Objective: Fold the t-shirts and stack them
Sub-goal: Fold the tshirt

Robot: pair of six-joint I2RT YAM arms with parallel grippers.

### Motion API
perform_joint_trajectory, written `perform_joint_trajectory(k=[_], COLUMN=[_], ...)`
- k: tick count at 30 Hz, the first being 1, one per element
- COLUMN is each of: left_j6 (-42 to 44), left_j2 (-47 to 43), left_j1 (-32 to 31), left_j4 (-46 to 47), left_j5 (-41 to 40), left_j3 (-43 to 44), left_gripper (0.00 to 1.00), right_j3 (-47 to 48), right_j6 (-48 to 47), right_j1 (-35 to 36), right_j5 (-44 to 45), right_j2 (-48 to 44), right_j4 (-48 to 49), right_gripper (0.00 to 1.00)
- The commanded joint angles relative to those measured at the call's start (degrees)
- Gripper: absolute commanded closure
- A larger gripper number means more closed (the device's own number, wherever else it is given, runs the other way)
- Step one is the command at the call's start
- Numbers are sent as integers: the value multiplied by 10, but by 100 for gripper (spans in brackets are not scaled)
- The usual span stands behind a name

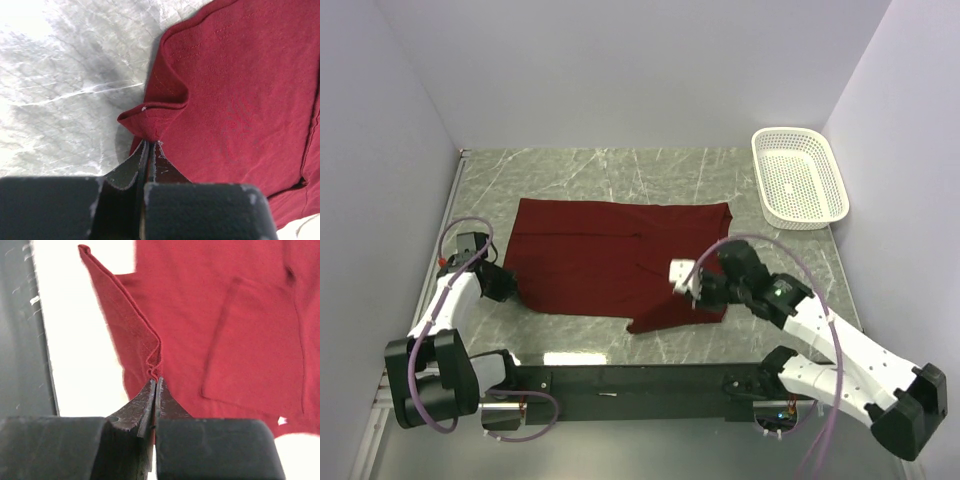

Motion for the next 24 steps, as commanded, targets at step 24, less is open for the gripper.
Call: perform_joint_trajectory(k=[24], left_j6=[8], left_j2=[125], left_j1=[8], left_j4=[49], left_j5=[20], left_j3=[149], left_gripper=[99], right_j3=[163], right_j6=[160], right_j1=[-265], right_j5=[-98], right_j2=[107], right_j4=[147], right_gripper=[100])
